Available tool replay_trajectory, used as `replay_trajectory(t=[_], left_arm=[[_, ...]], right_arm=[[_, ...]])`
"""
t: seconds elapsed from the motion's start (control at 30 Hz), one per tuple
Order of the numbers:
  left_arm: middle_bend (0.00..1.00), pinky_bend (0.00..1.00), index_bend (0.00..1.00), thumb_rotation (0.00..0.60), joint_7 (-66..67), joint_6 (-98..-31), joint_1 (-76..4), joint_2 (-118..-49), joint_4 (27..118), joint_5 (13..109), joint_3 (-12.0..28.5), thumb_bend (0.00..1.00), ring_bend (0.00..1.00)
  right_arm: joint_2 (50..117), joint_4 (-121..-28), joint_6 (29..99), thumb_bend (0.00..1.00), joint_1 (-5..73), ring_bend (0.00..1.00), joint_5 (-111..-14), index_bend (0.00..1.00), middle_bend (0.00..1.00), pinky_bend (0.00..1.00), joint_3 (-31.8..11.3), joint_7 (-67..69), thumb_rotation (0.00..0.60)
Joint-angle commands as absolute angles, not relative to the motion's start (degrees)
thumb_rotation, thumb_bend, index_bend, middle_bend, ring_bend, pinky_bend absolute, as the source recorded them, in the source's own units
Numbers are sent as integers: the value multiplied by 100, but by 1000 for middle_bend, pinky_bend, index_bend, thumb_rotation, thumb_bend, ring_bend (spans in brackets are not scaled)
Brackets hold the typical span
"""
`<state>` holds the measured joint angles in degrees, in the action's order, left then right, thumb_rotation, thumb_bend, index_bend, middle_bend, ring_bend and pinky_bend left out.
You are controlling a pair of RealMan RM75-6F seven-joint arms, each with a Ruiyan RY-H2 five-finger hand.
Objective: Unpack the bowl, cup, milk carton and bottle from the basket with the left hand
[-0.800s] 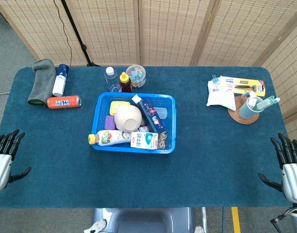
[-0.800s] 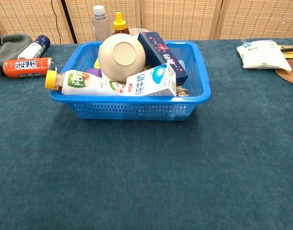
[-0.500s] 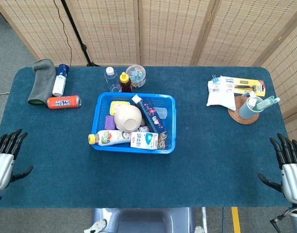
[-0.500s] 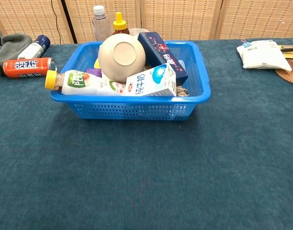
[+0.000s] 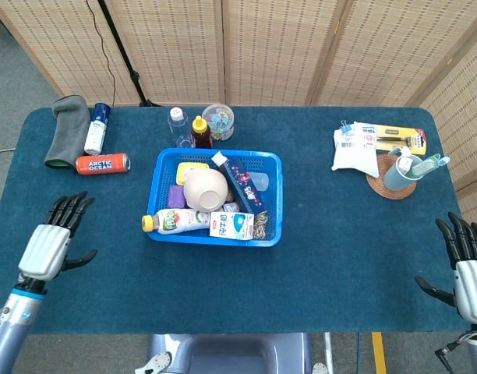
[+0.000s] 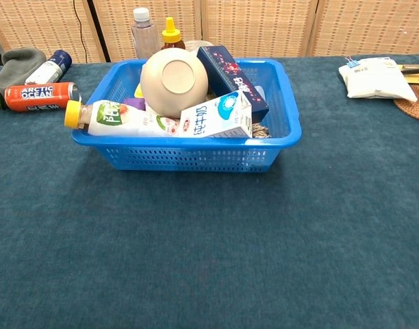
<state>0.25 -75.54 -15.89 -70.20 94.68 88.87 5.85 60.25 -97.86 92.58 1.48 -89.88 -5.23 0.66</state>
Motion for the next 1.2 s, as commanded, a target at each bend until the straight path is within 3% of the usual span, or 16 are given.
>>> replay_trajectory(t=[0.03, 0.23, 0.57, 0.77, 1.2], left_arm=[[0, 53, 0, 600, 430, -7166, -1986, -7294, 9589, 8662, 820, 184, 0], [0, 53, 0, 600, 924, -7097, -2231, -7227, 9978, 8594, 1022, 184, 0], [0, 0, 0, 600, 2929, -5942, -3229, -7134, 10738, 7406, 1411, 173, 0], [0, 0, 0, 600, 3780, -5596, -3944, -7673, 10521, 6497, 1613, 150, 0], [0, 0, 0, 600, 4679, -5700, -4887, -8526, 9853, 4916, 1724, 150, 0]], right_arm=[[6018, -9788, 9242, 0, 153, 0, -8954, 0, 0, 0, -538, 83, 600], [6010, -9785, 9222, 0, 161, 0, -8913, 0, 0, 0, -556, 112, 600], [6016, -9784, 9169, 0, 185, 0, -8886, 0, 0, 0, -563, 108, 600], [6018, -9764, 9131, 0, 205, 0, -8848, 0, 0, 0, -582, 197, 600], [6015, -9678, 8957, 0, 268, 0, -8627, 0, 0, 0, -649, 313, 600]])
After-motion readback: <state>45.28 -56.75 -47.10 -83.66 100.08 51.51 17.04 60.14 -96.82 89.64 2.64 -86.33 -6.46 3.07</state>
